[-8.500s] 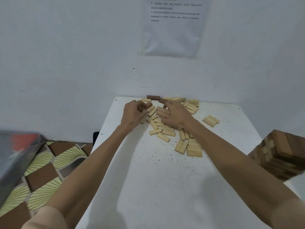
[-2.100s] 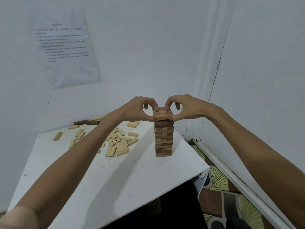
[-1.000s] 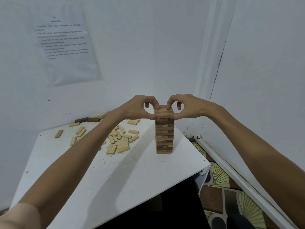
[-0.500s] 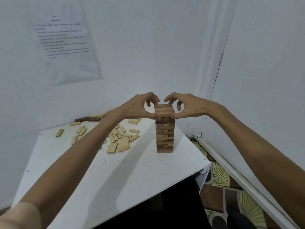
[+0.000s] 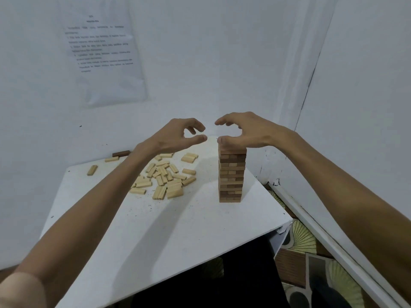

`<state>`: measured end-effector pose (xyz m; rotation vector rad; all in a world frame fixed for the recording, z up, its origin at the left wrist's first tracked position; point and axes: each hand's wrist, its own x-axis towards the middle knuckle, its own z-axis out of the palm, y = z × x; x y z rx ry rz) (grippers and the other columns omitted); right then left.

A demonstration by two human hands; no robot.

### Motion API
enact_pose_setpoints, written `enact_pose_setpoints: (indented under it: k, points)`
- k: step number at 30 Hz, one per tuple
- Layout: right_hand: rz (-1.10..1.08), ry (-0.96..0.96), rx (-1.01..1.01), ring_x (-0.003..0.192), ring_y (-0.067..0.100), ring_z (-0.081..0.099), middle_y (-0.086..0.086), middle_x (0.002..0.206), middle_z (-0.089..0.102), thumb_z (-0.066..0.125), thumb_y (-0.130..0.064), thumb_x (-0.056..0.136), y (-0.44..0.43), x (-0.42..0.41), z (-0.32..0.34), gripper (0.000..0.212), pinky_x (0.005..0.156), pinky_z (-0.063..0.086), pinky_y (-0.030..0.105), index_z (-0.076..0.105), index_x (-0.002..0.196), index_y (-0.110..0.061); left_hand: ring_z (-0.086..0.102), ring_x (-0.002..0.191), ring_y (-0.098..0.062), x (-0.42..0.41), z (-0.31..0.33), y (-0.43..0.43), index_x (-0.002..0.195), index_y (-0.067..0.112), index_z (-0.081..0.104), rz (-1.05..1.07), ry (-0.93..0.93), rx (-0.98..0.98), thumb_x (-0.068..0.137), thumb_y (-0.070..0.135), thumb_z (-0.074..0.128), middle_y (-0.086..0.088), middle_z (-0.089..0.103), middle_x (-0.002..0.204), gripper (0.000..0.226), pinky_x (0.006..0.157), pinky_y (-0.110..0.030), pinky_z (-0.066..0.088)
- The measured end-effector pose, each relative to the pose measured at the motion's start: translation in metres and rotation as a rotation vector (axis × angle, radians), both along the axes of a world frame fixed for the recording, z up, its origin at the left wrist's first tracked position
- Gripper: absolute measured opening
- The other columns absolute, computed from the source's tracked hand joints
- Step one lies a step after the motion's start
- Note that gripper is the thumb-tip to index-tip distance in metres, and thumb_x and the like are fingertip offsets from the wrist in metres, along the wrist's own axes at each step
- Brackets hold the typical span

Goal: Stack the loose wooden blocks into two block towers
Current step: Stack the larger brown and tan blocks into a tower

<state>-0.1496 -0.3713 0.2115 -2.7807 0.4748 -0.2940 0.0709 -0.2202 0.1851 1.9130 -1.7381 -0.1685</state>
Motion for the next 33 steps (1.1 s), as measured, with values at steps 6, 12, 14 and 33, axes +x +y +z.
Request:
enact_pose_setpoints:
  k: [6, 12, 14, 33]
  points:
    - [0.089, 0.05, -0.144, 0.138, 0.015, 0.048, -0.005, 0.148, 0.055, 0.062, -0.051, 0.098, 0.027, 0.046, 0.003, 0.057, 0.111, 0.043, 0.038, 0.051, 0.148, -0.026, 0.061, 0.115, 0.0, 0.023, -0.004, 0.033, 0.13, 0.023, 0.065, 0.045, -0.002, -0.017, 0.097, 0.043, 0.069, 0.017, 0.066, 0.127, 0.039, 0.093, -0.021, 0.047]
    - [0.188, 0.116, -0.147, 0.138, 0.017, 0.046, -0.002, 0.147, 0.056, 0.06, -0.052, 0.098, 0.058, 0.096, -0.011, 0.055, 0.11, 0.045, 0.043, 0.052, 0.146, -0.026, 0.061, 0.115, 0.002, 0.051, -0.018, 0.08, 0.129, 0.023, 0.066, 0.153, 0.029, 0.009, 0.096, 0.043, 0.069, 0.019, 0.066, 0.126, 0.039, 0.095, -0.026, 0.052]
    - [0.214, 0.125, -0.149, 0.139, 0.019, 0.044, 0.001, 0.147, 0.056, 0.061, -0.052, 0.098, 0.067, 0.111, -0.016, 0.055, 0.11, 0.044, 0.044, 0.053, 0.145, -0.026, 0.063, 0.114, 0.002, 0.06, -0.026, 0.096, 0.127, 0.021, 0.067, 0.19, 0.055, 0.01, 0.096, 0.04, 0.07, 0.018, 0.067, 0.123, 0.037, 0.094, -0.025, 0.054]
    - [0.17, 0.111, -0.011, 0.125, 0.022, 0.058, 0.0, 0.14, 0.06, 0.061, -0.034, 0.098, 0.08, 0.241, -0.08, 0.038, 0.092, 0.052, 0.036, 0.064, 0.134, -0.023, 0.066, 0.103, -0.004, 0.161, -0.072, 0.137, 0.114, 0.016, 0.071, 0.451, 0.119, 0.017, 0.095, 0.021, 0.07, 0.014, 0.07, 0.108, 0.019, 0.084, -0.018, 0.049]
